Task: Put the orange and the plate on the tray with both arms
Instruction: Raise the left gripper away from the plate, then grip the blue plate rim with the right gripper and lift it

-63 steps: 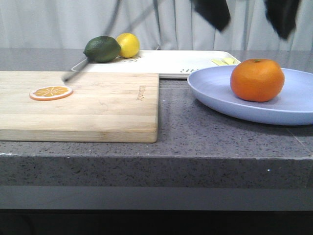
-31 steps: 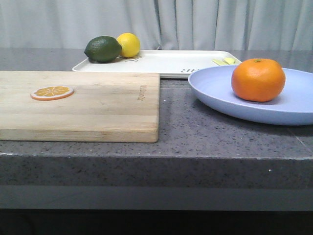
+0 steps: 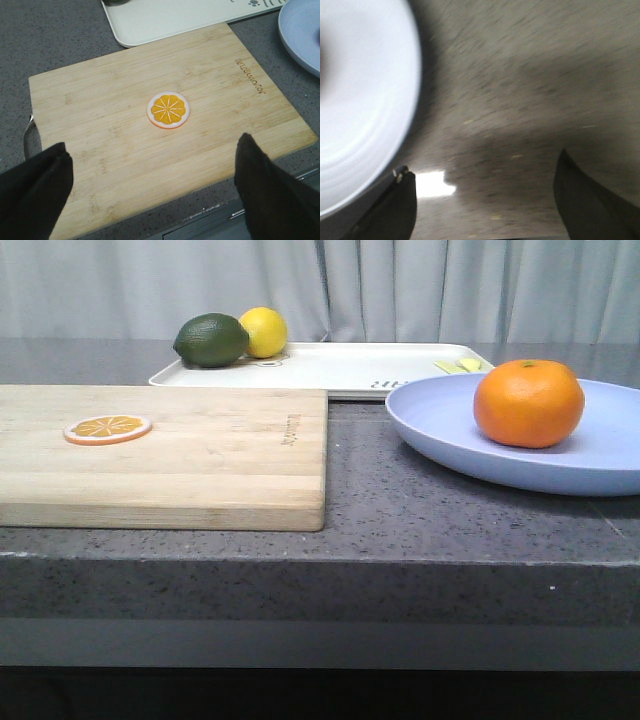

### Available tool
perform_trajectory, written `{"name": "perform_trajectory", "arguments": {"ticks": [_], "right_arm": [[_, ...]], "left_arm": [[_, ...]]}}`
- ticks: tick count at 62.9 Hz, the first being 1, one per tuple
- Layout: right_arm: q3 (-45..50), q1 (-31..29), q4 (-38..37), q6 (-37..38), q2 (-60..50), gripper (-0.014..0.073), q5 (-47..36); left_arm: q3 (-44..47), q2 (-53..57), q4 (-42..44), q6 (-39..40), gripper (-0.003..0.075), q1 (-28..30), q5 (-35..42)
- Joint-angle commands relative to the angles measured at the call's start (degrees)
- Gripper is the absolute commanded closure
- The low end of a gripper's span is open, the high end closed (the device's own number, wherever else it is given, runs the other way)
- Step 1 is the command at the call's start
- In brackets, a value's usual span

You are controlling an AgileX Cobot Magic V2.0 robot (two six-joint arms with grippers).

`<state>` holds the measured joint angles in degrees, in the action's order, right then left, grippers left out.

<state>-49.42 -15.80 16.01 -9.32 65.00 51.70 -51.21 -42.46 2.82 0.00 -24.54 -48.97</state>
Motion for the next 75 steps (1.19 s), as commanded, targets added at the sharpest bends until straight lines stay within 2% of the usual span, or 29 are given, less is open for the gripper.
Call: {"name": "perform_trajectory", "arguments": {"ticks": [1,9,20,33,55,75], "right_arm": [[-2.0,-3.1,14.7,-10.9,2.3,0.0037,2.0],[-2.0,-4.6,25.7,-16.5,5.5,0.0037,3.4],[-2.0,-4.6,30.9,-16.6,8.9,0.0057,0.1],[-2.0,-4.6,35.1,-16.6,12.8,0.0148,-2.3],[-2.1,-4.6,36.0,-16.6,17.1,0.0167,-2.3],[-2.1,-4.6,36.0,-16.6,17.3,0.0456,-2.5]], "left_arm": [[1.2,4.5,-1.0,0.6,0.008,0.3,5.0],[2.8,7.3,-1.1,0.6,0.008,0.3,5.4],[3.0,7.5,-1.1,0.6,0.008,0.3,5.4],[3.0,7.5,-1.1,0.6,0.008,0.3,5.4],[3.0,7.5,-1.1,0.6,0.008,0.3,5.4],[3.0,7.5,-1.0,0.6,0.008,0.3,5.4]]}}
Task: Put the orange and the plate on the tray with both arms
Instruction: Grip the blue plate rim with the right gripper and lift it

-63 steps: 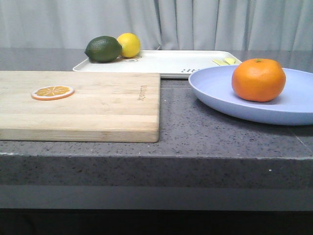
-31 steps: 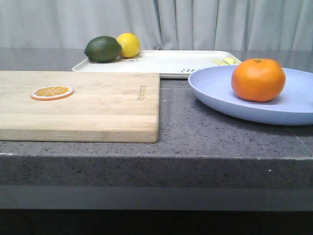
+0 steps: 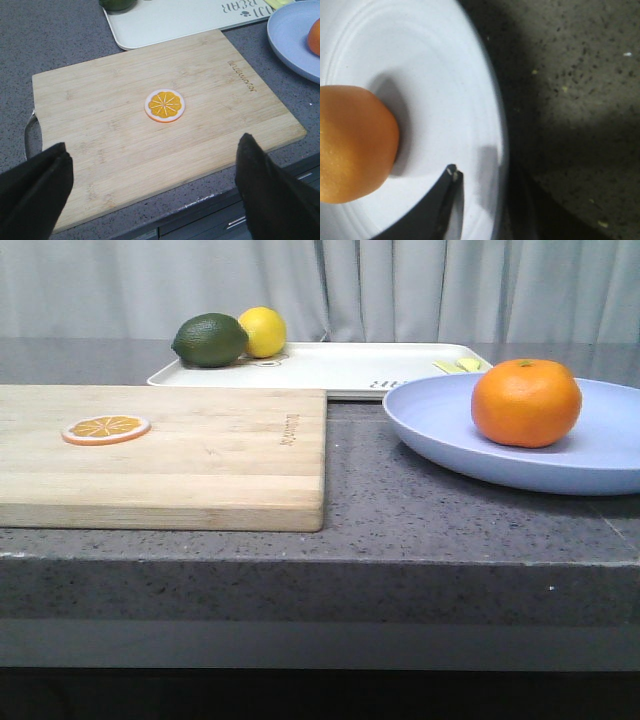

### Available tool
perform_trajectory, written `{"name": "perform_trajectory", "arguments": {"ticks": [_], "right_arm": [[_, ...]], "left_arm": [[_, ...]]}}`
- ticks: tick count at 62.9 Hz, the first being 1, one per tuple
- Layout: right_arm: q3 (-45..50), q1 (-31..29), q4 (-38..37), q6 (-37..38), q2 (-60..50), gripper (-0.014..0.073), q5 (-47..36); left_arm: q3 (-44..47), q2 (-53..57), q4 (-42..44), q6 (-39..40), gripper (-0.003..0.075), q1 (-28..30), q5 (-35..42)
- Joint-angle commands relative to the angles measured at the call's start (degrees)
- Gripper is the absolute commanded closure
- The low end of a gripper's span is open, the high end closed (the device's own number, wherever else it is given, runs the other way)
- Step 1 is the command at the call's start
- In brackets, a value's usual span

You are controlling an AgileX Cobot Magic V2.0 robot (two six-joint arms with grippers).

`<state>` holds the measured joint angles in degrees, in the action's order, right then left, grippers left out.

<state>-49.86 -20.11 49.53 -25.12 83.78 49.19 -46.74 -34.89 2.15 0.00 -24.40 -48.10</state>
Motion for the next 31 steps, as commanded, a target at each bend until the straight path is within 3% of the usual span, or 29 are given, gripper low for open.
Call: {"name": "perform_trajectory", "arguments": {"ticks": [1,17,31], "right_arm": [[-1.6,-0.3,2.5,-0.8,-1.5,0.0467,-0.1],[-1.6,-0.3,2.5,-0.8,-1.5,0.0662,0.0],[-1.8,-0.3,2.5,-0.8,-1.5,0.0661,0.3]], "left_arm": [[-1.5,0.0,-0.3,0.6,0.008,0.1,4.6],[-1.5,0.0,-0.2,0.6,0.008,0.1,4.6],[-1.5,0.0,-0.2,0.6,0.008,0.1,4.6]]}}
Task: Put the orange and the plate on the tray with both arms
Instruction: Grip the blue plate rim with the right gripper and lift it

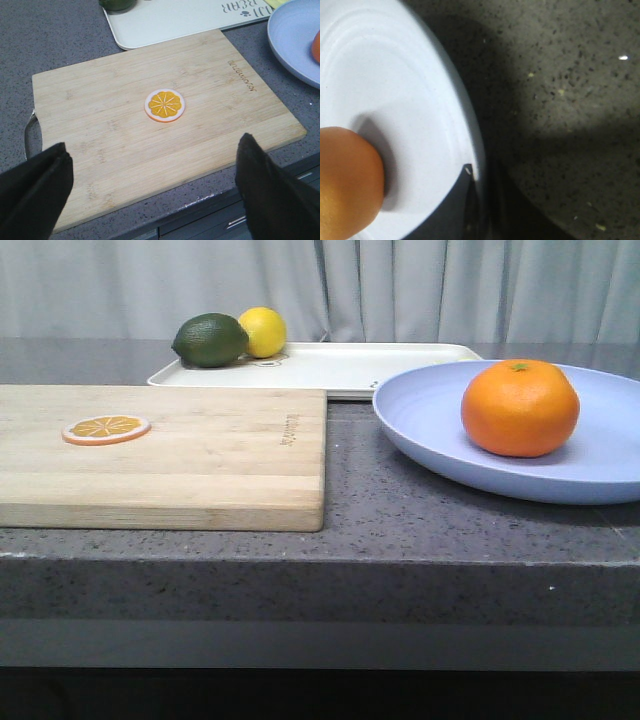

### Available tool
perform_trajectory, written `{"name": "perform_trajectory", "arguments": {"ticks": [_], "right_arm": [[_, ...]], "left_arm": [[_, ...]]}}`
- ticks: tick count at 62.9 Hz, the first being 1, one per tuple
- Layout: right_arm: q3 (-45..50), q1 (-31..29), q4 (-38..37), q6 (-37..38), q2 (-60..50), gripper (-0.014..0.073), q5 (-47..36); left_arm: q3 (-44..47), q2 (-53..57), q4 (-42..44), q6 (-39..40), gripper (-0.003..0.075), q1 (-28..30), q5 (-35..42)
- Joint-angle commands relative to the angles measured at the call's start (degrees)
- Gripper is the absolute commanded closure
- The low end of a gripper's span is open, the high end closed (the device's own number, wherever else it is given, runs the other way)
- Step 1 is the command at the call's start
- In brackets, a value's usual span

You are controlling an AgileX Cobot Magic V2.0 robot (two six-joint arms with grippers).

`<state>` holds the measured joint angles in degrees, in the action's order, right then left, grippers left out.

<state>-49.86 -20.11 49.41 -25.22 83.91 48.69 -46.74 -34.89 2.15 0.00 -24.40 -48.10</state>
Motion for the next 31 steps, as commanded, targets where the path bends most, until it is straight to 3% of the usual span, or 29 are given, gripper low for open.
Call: {"name": "perform_trajectory", "arguments": {"ticks": [1,15,31], "right_arm": [[-1.8,-0.3,2.7,-0.7,-1.6,0.0661,0.8],[-2.6,0.1,2.8,-0.7,-1.7,0.0661,3.3],[-11.3,3.3,2.8,3.9,-1.0,0.0661,7.0]], "left_arm": [[-1.5,0.0,-0.2,0.6,0.008,0.1,4.6],[-1.5,0.0,-0.2,0.6,0.008,0.1,4.6],[-1.5,0.0,-0.2,0.6,0.008,0.1,4.6]]}}
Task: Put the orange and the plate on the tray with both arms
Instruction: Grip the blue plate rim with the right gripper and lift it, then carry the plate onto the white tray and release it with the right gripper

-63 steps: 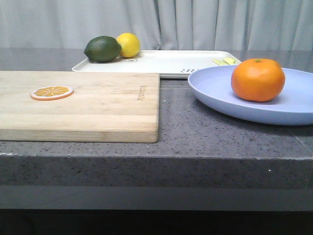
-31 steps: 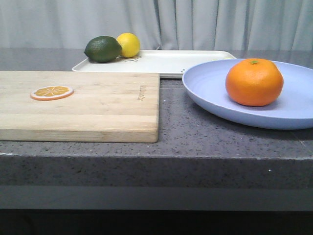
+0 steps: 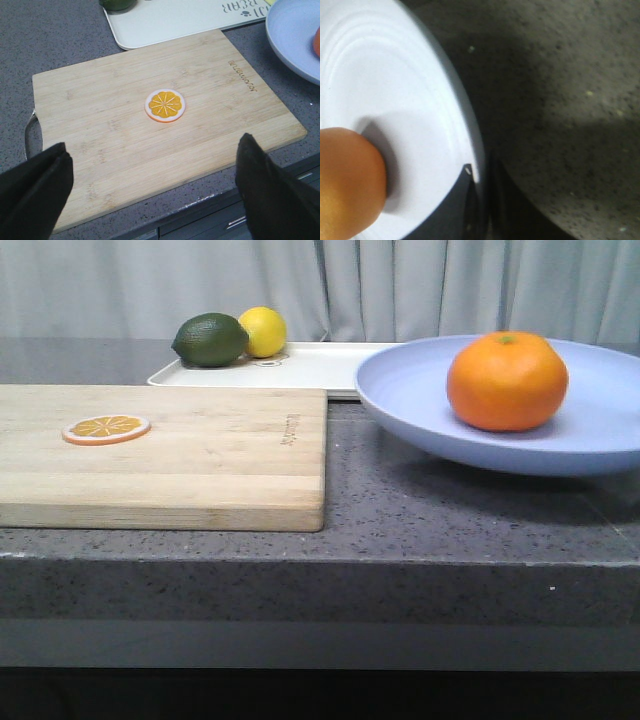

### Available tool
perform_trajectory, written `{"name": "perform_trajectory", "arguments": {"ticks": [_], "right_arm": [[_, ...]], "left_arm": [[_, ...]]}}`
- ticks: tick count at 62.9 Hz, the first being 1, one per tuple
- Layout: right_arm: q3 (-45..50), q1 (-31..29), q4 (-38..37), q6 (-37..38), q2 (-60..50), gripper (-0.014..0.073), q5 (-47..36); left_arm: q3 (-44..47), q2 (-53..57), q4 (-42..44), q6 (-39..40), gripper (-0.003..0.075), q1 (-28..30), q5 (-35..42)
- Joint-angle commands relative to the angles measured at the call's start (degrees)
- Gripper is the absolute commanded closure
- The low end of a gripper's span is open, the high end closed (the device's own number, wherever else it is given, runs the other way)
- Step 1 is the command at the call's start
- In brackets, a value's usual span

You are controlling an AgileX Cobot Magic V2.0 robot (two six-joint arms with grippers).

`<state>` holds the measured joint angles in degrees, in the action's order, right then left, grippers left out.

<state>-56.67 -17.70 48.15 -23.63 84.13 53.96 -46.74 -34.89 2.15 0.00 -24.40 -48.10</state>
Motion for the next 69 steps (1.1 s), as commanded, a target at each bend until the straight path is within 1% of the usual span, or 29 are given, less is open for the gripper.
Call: {"name": "perform_trajectory", "arguments": {"ticks": [1,16,31,35,48,59,69], "right_arm": [[-5.9,1.3,3.9,3.0,-0.8,0.0661,1.8],[-20.1,7.1,3.8,10.2,6.8,0.0661,2.1],[-38.1,12.4,3.7,16.4,19.0,0.0661,2.1],[-44.0,13.4,3.7,18.0,23.2,0.0661,2.2],[-58.7,15.6,3.6,22.2,33.8,0.0661,2.7],[-66.3,16.6,3.6,24.0,40.0,0.0661,3.4],[-67.2,16.6,3.5,24.0,42.4,0.0661,4.0]], "left_arm": [[-1.5,0.0,-0.2,0.6,0.008,0.1,4.6],[-1.5,0.0,-0.2,0.6,0.008,0.1,4.6],[-1.5,0.0,-0.2,0.6,0.008,0.1,4.6],[-1.5,0.0,-0.2,0.6,0.008,0.1,4.6],[-1.5,0.0,-0.2,0.6,0.008,0.1,4.6],[-1.5,0.0,-0.2,0.6,0.008,0.1,4.6],[-1.5,0.0,-0.2,0.6,0.008,0.1,4.6]]}}
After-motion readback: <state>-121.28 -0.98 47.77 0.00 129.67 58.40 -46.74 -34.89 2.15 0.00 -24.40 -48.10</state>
